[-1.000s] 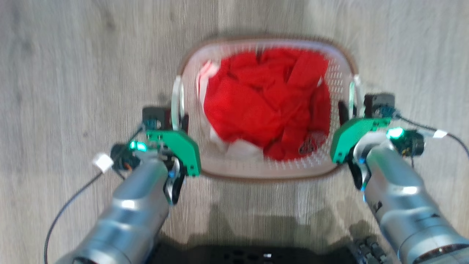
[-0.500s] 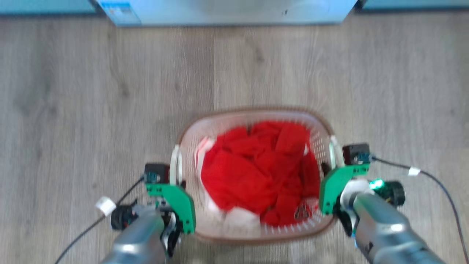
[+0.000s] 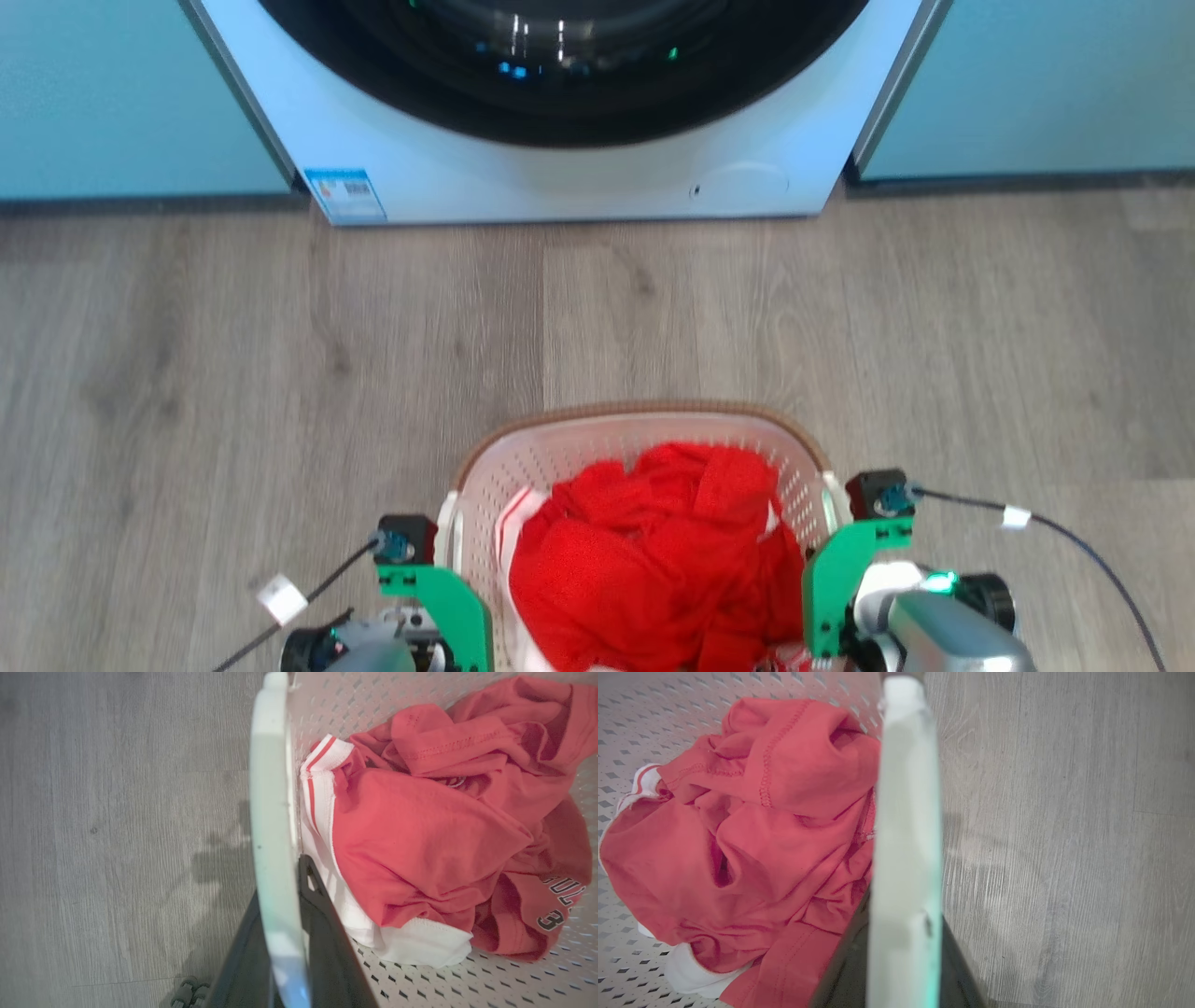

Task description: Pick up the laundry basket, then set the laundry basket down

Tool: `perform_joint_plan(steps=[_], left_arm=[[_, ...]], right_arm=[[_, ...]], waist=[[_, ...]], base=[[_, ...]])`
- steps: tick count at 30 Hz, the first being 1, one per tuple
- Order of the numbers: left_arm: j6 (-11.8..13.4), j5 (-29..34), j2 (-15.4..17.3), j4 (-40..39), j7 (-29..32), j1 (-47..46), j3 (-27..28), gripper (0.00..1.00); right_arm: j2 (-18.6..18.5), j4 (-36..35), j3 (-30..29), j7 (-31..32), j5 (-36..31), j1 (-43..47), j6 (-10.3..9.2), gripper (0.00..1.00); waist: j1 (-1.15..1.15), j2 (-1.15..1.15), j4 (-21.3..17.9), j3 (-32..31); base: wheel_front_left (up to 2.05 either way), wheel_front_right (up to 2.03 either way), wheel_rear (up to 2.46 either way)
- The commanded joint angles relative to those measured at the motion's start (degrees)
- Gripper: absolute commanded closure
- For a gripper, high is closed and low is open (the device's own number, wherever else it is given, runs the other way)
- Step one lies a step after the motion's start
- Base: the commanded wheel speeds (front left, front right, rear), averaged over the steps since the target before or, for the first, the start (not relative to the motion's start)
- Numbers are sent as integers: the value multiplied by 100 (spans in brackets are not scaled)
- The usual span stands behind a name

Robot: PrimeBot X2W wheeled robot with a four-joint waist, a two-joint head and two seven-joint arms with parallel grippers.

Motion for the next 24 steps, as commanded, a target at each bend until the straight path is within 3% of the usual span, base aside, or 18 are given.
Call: perform_joint_plan(steps=[1, 24], left_arm=[[8, -10, 218, 32, -50, -153, 78, 100], [-45, -198, 218, 171, 152, 6, -353, 100]], right_arm=[[-30, -32, 232, 55, 25, 166, 32, 100], [-30, 12, 1076, 251, 791, 418, 32, 100]], waist=[[1, -1, -24, -234], [1, -1, 3, -969]], base=[[0, 0, 0], [0, 0, 0]])
